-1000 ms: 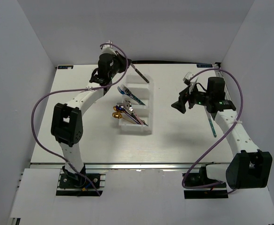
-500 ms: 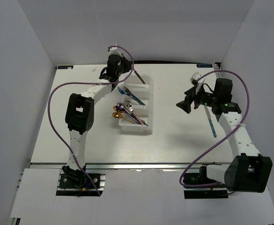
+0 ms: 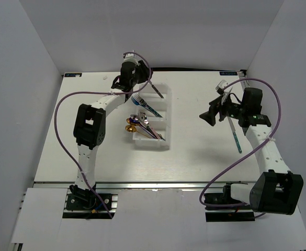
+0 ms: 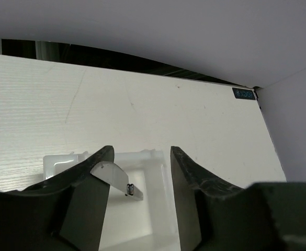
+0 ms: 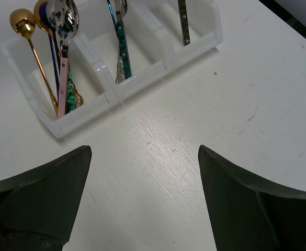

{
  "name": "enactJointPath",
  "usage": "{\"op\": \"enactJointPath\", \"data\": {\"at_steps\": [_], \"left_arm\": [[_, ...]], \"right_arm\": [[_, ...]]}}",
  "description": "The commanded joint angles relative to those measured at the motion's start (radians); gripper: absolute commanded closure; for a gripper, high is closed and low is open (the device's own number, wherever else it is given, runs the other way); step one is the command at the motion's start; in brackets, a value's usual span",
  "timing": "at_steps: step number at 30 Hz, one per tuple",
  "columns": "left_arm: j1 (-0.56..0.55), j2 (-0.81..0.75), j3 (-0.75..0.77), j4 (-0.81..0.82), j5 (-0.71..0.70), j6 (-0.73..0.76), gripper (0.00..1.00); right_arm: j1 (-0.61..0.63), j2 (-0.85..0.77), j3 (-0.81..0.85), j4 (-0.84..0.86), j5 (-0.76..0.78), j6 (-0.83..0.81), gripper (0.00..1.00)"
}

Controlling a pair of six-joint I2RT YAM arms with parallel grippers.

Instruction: Sort the eating utensils into containers

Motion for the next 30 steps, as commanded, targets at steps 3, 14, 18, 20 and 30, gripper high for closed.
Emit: {"op": "enactJointPath", "data": {"at_steps": [3, 14, 18, 20, 30], "left_arm": [[0.011, -0.089, -0.03, -0.016, 0.071, 0.014, 0.36], [0.103, -0.327, -0.131, -0.089, 0.058, 0.158, 0.06], [0.192, -0.432, -0.22, -0.098, 0.056, 0.095, 0.06], [0.207, -0.494, -0.286, -0.102, 0.061, 0.098, 0.06], [0.226, -0.817, -0.672, -0.148, 0.317, 0.077, 0.06]], "right_arm": [[-0.035, 0.016, -0.005, 0.042, 0.036, 0.022, 0.11], [-0.112, 0.082, 0.012, 0.027, 0.232, 0.054, 0.11], [-0.124, 0.113, 0.009, 0.005, 0.284, 0.028, 0.11], [-0.135, 0.134, 0.009, -0.011, 0.325, 0.014, 0.11], [-0.182, 0.262, 0.061, -0.143, 0.611, -0.069, 0.11]]}}
